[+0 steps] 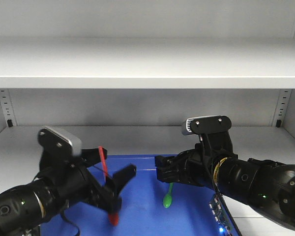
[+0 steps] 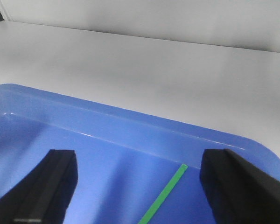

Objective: Sort red and green spoons into left cabinet

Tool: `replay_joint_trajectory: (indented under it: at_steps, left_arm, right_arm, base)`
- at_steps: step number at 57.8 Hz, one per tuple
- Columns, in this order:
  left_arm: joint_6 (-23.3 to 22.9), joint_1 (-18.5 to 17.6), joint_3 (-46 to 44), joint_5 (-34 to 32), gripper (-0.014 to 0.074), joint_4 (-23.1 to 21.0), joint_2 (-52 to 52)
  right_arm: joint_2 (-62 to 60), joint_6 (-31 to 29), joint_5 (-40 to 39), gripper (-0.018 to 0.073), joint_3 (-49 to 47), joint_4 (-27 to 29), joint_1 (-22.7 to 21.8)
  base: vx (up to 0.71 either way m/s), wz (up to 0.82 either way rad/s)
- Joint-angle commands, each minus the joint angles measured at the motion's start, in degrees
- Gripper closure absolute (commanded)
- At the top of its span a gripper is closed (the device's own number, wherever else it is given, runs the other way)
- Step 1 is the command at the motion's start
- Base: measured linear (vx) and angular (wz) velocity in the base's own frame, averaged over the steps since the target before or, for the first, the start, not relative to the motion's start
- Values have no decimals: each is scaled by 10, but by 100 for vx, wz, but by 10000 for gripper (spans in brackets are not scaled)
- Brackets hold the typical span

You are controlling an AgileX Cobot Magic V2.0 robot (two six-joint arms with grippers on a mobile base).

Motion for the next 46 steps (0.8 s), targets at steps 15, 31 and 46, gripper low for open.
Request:
replay_joint_trajectory:
  at_steps: [15, 31, 46]
  left_arm:
    - [19, -2, -17, 17, 24, -12, -18]
    - [-27, -2, -17, -12, 24, -335, -18]
    - [-26, -2, -17, -11, 24, -359, -18]
  right_arm:
    - [-21, -2, -30, -22, -21, -6, -1]
    - [-21, -2, -30, -22, -21, -6, -1]
    - [-21, -2, -30, -22, -21, -6, -1]
  base:
    - [0, 0]
    - [0, 0]
    - [0, 0]
